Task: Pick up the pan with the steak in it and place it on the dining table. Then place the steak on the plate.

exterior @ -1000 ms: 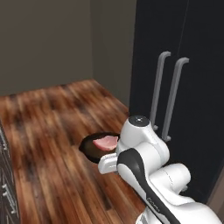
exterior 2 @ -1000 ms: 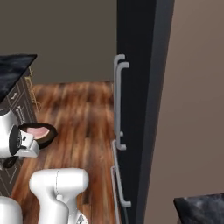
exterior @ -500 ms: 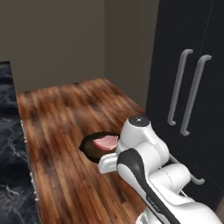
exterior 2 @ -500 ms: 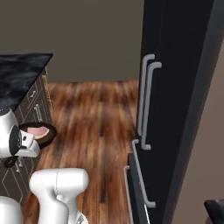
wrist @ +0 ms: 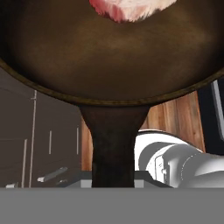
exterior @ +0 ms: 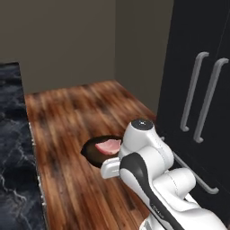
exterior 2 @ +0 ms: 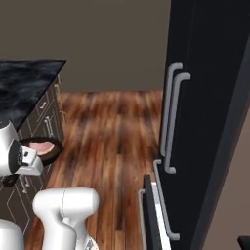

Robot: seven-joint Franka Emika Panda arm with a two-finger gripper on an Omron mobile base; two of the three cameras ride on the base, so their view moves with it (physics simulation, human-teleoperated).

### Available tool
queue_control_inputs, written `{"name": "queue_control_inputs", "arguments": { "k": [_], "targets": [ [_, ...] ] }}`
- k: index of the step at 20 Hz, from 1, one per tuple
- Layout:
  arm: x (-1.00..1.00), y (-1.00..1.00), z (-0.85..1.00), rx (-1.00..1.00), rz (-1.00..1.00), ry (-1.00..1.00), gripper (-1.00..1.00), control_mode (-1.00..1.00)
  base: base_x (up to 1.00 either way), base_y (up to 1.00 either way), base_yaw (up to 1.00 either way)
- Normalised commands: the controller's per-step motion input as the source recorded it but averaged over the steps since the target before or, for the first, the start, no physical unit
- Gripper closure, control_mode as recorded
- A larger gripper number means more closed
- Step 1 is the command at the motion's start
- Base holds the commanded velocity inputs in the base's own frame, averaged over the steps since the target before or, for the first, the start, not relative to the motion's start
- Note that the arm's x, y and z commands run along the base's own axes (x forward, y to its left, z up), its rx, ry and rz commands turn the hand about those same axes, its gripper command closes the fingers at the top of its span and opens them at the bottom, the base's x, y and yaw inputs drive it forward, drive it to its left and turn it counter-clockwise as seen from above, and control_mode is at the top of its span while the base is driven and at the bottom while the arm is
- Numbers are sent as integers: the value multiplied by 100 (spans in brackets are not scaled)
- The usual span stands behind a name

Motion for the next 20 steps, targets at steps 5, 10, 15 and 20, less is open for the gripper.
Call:
{"name": "queue_control_inputs", "arguments": {
  "k": [5,10,15,20],
  "targets": [
    [0,0,0,0,0,0,100,100,98,5,3],
    [0,0,0,0,0,0,100,100,100,5,4],
    [0,0,0,0,0,0,100,100,100,10,5],
    [0,0,0,0,0,0,100,100,100,11,5]
  ]
}}
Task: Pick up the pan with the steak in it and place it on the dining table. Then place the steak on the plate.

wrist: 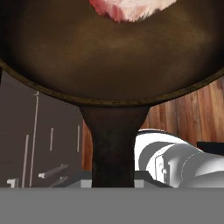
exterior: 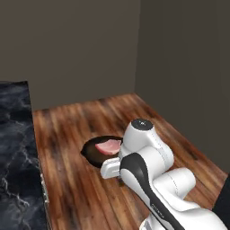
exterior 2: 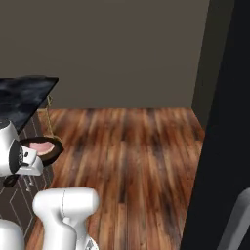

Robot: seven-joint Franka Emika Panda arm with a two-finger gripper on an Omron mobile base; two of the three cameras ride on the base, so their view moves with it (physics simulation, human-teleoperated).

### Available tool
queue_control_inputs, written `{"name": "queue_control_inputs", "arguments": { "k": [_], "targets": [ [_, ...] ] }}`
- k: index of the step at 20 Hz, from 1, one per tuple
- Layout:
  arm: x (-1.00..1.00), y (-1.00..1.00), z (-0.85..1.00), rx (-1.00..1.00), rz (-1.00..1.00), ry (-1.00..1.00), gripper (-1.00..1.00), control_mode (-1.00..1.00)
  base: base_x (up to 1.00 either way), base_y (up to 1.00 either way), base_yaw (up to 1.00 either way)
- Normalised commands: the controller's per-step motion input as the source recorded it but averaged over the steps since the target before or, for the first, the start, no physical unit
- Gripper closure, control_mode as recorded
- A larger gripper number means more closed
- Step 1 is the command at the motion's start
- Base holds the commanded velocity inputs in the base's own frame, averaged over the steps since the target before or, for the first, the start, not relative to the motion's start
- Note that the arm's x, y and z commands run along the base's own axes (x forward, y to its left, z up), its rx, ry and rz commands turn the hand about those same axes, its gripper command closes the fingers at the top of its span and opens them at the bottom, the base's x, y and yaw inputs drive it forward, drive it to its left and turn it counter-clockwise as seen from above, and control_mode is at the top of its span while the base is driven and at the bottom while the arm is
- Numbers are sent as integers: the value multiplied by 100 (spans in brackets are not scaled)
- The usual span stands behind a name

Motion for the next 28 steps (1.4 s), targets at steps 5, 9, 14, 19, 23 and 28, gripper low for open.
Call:
{"name": "queue_control_inputs", "arguments": {
  "k": [5,9,14,19,23,28],
  "targets": [
    [0,0,0,0,0,0,100,100,100,11,4],
    [0,0,0,0,0,0,100,100,100,8,3],
    [0,0,0,0,0,0,100,100,100,0,1],
    [0,0,0,0,0,0,100,100,100,0,0],
    [0,0,0,0,0,0,100,100,100,0,0],
    [0,0,0,0,0,0,100,100,100,0,0]
  ]
}}
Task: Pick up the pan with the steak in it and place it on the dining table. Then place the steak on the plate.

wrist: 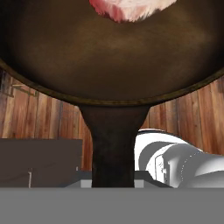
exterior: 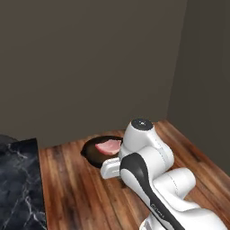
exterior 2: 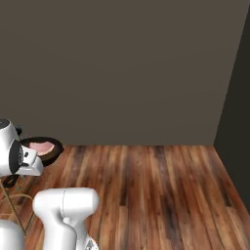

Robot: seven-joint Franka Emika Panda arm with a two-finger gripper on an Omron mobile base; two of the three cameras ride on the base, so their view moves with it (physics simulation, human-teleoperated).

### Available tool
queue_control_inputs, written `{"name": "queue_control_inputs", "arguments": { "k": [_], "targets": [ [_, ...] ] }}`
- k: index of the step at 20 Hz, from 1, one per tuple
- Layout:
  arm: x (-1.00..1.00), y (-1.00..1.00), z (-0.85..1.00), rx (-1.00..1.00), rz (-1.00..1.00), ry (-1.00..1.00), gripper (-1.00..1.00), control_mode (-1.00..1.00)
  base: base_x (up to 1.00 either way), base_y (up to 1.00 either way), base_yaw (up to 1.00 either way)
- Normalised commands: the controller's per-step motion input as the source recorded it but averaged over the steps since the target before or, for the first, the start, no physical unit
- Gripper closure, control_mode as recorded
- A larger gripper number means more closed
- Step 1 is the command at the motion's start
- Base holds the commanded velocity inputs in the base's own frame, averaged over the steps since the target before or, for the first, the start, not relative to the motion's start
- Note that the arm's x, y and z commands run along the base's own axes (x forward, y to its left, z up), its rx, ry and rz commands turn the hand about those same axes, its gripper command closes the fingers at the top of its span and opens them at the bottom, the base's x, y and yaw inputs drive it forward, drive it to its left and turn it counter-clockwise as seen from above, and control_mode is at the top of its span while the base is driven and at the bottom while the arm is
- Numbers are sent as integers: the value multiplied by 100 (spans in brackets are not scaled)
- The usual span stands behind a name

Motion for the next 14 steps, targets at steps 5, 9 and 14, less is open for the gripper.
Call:
{"name": "queue_control_inputs", "arguments": {
  "k": [5,9,14],
  "targets": [
    [0,0,0,0,0,0,100,100,100,0,0],
    [0,0,0,0,0,0,100,100,100,0,0],
    [0,0,0,0,0,0,100,100,100,0,0]
  ]
}}
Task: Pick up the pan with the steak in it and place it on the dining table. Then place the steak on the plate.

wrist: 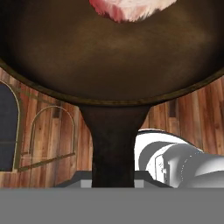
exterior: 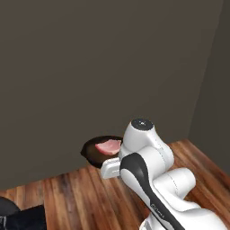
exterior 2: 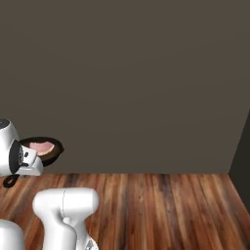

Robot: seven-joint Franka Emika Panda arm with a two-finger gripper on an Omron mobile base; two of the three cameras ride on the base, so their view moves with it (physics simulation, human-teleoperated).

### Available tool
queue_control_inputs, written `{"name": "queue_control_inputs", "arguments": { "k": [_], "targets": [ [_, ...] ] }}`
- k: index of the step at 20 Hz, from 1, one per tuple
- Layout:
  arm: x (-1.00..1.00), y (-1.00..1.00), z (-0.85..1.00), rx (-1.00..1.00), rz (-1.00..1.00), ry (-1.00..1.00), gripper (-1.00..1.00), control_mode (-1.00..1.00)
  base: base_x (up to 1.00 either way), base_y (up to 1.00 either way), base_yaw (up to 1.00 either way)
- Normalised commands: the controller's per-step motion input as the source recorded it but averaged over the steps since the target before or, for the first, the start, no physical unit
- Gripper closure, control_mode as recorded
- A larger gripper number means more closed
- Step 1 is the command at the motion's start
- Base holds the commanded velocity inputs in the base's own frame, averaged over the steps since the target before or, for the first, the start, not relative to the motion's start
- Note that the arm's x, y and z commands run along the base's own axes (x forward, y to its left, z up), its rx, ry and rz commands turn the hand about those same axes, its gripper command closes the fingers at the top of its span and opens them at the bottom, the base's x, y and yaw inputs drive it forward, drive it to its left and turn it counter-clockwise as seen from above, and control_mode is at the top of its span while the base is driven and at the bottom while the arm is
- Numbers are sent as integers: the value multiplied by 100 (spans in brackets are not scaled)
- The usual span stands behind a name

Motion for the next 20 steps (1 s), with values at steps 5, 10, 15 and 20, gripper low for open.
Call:
{"name": "queue_control_inputs", "arguments": {
  "k": [5,10,15,20],
  "targets": [
    [0,0,0,0,0,0,100,100,100,0,1],
    [0,0,0,0,0,0,100,100,100,0,7],
    [0,0,0,0,0,0,100,100,55,0,32],
    [0,0,0,0,0,0,100,100,25,0,39]
  ]
}}
